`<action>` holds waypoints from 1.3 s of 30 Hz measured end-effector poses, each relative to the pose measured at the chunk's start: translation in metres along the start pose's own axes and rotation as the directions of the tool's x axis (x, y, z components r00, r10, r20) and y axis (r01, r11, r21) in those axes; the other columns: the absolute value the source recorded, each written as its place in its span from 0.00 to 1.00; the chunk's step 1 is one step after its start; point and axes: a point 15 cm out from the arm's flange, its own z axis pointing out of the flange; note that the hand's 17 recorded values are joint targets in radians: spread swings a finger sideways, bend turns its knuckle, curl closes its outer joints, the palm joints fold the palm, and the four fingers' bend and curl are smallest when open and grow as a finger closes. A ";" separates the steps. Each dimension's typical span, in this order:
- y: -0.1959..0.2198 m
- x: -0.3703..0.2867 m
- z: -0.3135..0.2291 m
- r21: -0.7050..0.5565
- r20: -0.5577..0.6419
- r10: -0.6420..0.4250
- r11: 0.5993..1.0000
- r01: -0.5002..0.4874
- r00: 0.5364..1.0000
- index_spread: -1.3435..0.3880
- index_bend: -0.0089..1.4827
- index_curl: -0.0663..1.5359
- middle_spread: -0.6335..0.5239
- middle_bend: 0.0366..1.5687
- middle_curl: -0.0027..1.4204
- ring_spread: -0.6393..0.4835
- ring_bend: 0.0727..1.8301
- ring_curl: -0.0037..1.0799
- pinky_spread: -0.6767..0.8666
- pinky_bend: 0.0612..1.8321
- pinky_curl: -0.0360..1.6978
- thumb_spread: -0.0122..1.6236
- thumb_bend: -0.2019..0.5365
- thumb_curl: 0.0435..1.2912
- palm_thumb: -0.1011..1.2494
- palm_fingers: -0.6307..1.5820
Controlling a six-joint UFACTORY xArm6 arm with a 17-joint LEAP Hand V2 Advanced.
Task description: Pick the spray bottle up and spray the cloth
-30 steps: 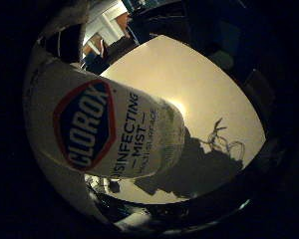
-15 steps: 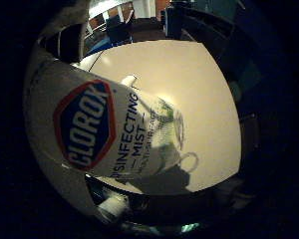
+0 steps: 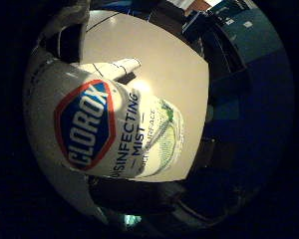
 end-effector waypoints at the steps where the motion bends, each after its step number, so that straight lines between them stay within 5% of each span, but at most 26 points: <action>1: -0.001 -0.001 0.000 -0.019 -0.021 -0.010 1.000 0.009 1.000 0.64 0.78 0.55 0.39 0.81 0.67 0.32 0.68 0.91 0.32 0.58 0.79 0.49 0.25 0.63 0.85 0.78; 16: -0.004 -0.067 0.063 -0.185 -0.125 -0.034 0.983 0.010 0.992 0.64 0.78 0.55 0.39 0.81 0.67 0.32 0.68 0.91 0.32 0.58 0.79 0.50 0.25 0.63 0.84 0.78; 39: -0.014 -0.083 0.071 -0.174 -0.175 -0.033 0.985 0.002 0.984 0.64 0.78 0.55 0.39 0.81 0.67 0.32 0.68 0.91 0.32 0.59 0.77 0.51 0.25 0.63 0.84 0.78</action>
